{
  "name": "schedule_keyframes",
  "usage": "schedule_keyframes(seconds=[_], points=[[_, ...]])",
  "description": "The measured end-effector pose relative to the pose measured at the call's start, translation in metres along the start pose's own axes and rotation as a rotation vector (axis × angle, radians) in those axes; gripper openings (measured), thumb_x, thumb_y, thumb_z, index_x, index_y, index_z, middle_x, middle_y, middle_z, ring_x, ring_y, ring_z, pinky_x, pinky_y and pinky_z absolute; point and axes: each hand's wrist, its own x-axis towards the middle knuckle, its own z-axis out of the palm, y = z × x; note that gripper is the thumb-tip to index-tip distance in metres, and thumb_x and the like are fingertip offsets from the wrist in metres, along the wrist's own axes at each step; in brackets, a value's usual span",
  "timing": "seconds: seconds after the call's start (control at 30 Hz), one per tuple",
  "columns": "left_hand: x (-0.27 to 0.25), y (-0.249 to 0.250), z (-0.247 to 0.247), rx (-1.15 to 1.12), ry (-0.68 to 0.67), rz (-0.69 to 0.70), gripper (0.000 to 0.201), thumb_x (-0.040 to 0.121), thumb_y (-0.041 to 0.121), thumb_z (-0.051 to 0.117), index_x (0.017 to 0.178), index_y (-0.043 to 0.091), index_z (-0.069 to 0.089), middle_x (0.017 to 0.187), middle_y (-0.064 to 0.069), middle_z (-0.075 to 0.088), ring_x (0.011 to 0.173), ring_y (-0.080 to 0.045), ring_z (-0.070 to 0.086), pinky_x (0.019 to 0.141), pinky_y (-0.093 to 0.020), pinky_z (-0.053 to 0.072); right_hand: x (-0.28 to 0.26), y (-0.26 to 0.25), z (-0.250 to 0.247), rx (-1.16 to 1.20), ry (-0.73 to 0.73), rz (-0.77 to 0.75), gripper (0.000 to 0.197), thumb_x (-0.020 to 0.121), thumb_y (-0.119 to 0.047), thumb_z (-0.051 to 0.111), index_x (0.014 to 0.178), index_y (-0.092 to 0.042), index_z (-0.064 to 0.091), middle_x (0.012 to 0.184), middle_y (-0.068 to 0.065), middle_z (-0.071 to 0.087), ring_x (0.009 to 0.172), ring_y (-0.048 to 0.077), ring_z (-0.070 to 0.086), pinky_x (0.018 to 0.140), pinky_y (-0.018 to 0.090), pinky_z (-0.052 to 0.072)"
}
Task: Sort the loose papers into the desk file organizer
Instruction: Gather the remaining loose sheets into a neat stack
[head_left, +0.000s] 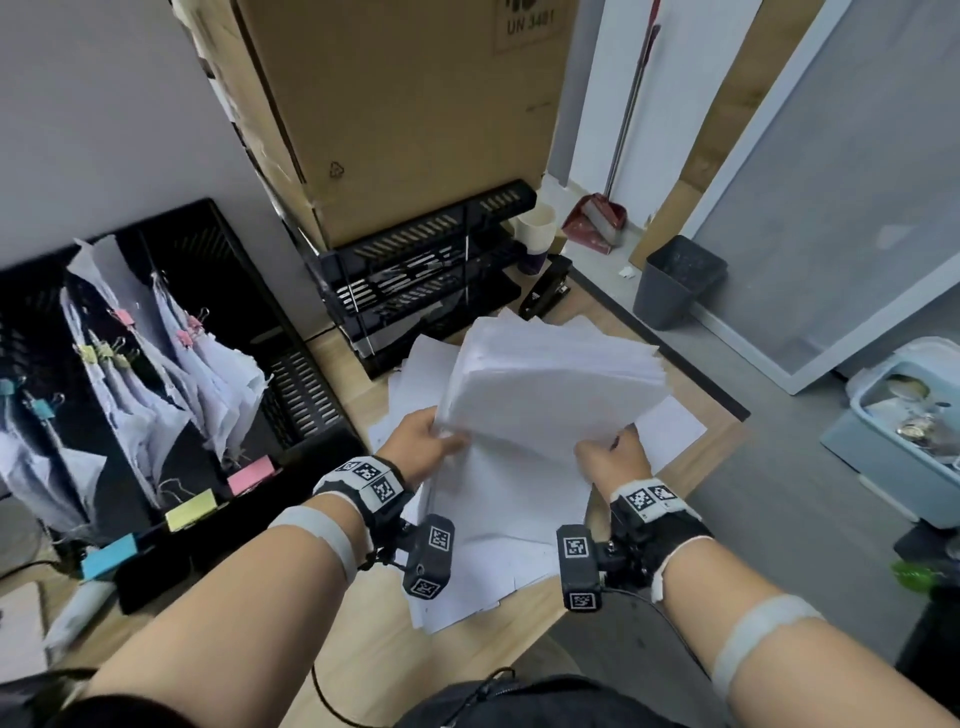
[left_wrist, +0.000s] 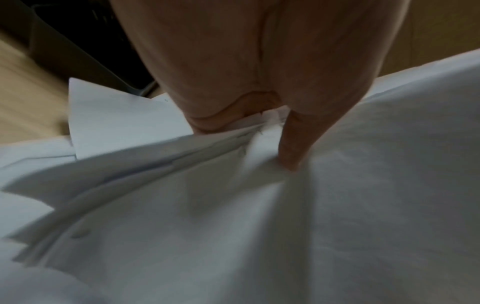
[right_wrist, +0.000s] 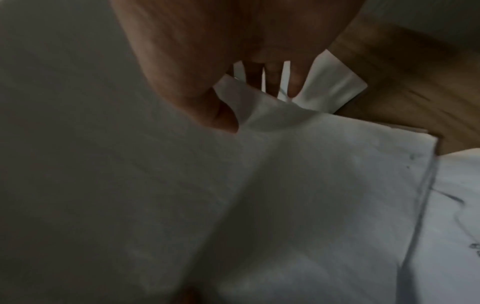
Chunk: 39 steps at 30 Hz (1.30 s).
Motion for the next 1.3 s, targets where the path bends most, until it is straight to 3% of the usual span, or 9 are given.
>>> schedule_keyframes(seconds=[0.13,0.23,0.37,0.47,0.6,0.77,1.0,1.2,1.3], points=[[-0.019,0.021,-0.006,-0.104,0.054,0.103,0.029,0.077,0.027,0.085,0.089,0.006,0.068,0.088,-0.011,0.076,0.084,-0.026,0.069,0.076,-0.038,0.059,-0.018,-0.029,-0.013,0.103,0.064,-0.168,0.018,0.087,-0.008,0.060,0.101,-0.005,0.048,0.081,0.003,0.051,0.090,0.026,0.052,0.070,0.027,0.037],[-0.034,0.050,-0.013,-0.117,0.117,0.225,0.029,0.081,0.029,0.083,0.069,0.012,0.062,0.063,0.005,0.067,0.058,-0.014,0.061,0.059,-0.022,0.049,-0.034,-0.058,-0.016,0.163,0.082,-0.347,0.013,0.087,-0.007,0.058,0.098,-0.011,0.051,0.079,-0.002,0.054,0.083,0.023,0.053,0.073,0.027,0.038],[-0.056,0.062,-0.015,-0.241,0.163,0.343,0.020,0.081,0.009,0.082,0.095,0.020,0.074,0.098,0.001,0.079,0.097,-0.023,0.074,0.092,-0.038,0.058,-0.055,-0.066,-0.005,0.302,0.034,-0.407,0.034,0.084,0.001,0.055,0.110,-0.019,0.053,0.089,-0.013,0.062,0.081,-0.001,0.060,0.063,0.007,0.045],[-0.062,0.045,-0.017,-0.213,0.152,0.354,0.034,0.078,0.009,0.084,0.105,0.028,0.075,0.109,0.001,0.077,0.107,-0.023,0.071,0.101,-0.047,0.054,-0.063,-0.048,0.006,0.317,-0.008,-0.321,0.043,0.084,0.004,0.053,0.114,-0.025,0.043,0.089,-0.013,0.059,0.079,0.002,0.056,0.059,0.011,0.042],[-0.062,0.032,-0.017,-0.204,0.158,0.345,0.034,0.080,0.008,0.082,0.111,0.018,0.073,0.111,-0.002,0.077,0.105,-0.021,0.072,0.098,-0.047,0.056,-0.065,-0.035,0.017,0.302,-0.031,-0.243,0.051,0.084,-0.001,0.057,0.130,-0.020,0.048,0.108,-0.005,0.064,0.091,0.011,0.060,0.069,0.017,0.042],[-0.054,0.030,-0.017,-0.225,0.139,0.325,0.043,0.079,0.012,0.084,0.119,0.020,0.070,0.116,-0.004,0.075,0.110,-0.025,0.070,0.097,-0.047,0.055,-0.059,-0.039,0.020,0.307,-0.039,-0.209,0.034,0.081,-0.001,0.061,0.104,-0.025,0.061,0.103,0.002,0.068,0.099,0.024,0.063,0.088,0.037,0.052],[-0.033,0.026,-0.018,-0.380,0.084,0.230,0.044,0.085,0.004,0.077,0.126,0.012,0.066,0.124,-0.016,0.070,0.117,-0.036,0.065,0.096,-0.051,0.055,-0.055,-0.043,0.015,0.262,-0.093,-0.241,0.028,0.081,0.011,0.058,0.090,-0.014,0.065,0.084,0.000,0.068,0.078,0.011,0.063,0.064,0.016,0.050],[-0.011,0.008,-0.013,-0.146,0.181,0.082,0.020,0.072,0.029,0.082,0.088,0.040,0.078,0.107,-0.007,0.076,0.108,-0.034,0.068,0.099,-0.056,0.052,-0.037,-0.028,0.012,-0.169,-0.187,-0.118,0.017,0.091,-0.021,0.062,0.096,-0.005,0.059,0.089,0.015,0.063,0.086,0.026,0.060,0.080,0.028,0.046],[0.008,0.027,-0.015,-0.028,0.209,0.108,0.018,0.077,0.030,0.080,0.095,0.028,0.076,0.106,-0.008,0.076,0.102,-0.032,0.071,0.096,-0.055,0.054,-0.016,-0.035,0.006,-0.091,-0.103,-0.210,0.019,0.092,-0.024,0.063,0.094,-0.005,0.068,0.088,0.008,0.068,0.090,0.027,0.067,0.077,0.026,0.047]])
